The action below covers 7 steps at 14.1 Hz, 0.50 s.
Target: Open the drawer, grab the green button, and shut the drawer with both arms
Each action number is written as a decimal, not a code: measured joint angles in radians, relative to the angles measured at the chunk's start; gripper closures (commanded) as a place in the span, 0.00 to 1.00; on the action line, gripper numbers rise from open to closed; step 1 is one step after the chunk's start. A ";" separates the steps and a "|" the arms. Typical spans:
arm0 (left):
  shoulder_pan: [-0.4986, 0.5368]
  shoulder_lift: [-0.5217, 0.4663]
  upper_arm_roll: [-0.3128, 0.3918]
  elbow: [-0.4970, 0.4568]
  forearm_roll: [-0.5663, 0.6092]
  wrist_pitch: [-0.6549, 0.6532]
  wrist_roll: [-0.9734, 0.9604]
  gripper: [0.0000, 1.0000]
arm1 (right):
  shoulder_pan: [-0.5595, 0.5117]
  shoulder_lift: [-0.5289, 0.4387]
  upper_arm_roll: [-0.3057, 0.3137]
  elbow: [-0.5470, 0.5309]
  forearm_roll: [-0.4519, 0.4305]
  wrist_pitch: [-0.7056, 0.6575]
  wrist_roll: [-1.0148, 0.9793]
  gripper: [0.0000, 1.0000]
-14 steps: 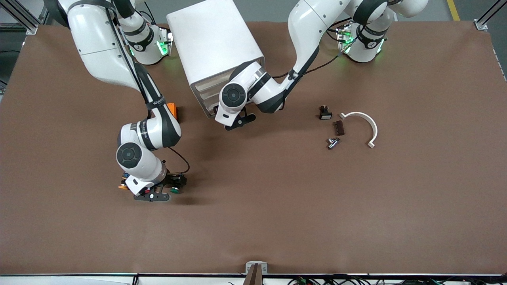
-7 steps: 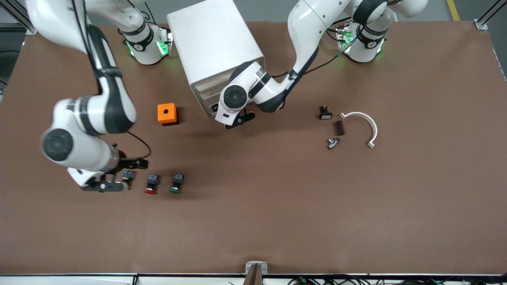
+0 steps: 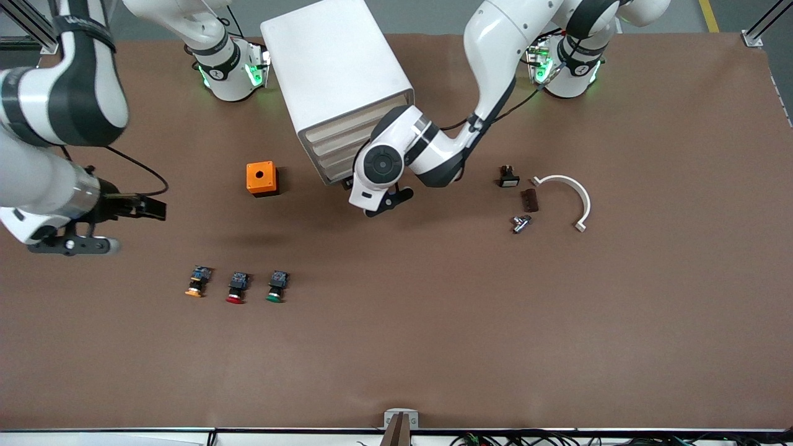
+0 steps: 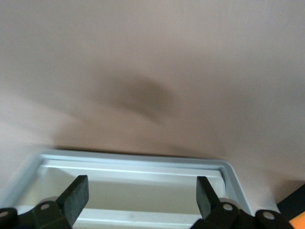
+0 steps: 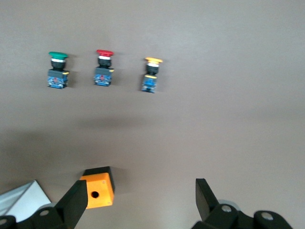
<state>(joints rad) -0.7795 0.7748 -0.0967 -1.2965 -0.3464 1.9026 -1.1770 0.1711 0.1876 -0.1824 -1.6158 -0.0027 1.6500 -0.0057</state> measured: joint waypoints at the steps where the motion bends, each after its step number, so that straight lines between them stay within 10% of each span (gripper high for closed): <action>1: 0.032 -0.042 0.001 0.011 0.034 -0.033 0.002 0.01 | -0.035 -0.009 0.000 0.000 0.000 -0.002 -0.032 0.00; 7: 0.293 -0.413 0.009 0.030 0.090 -0.374 0.298 0.01 | -0.111 -0.033 0.002 0.017 0.000 -0.014 -0.068 0.00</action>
<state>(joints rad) -0.4869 0.3620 -0.0872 -1.2662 -0.2562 1.5288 -0.8786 0.0598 0.1549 -0.1799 -1.5991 -0.0027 1.6356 -0.0739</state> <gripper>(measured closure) 0.004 0.000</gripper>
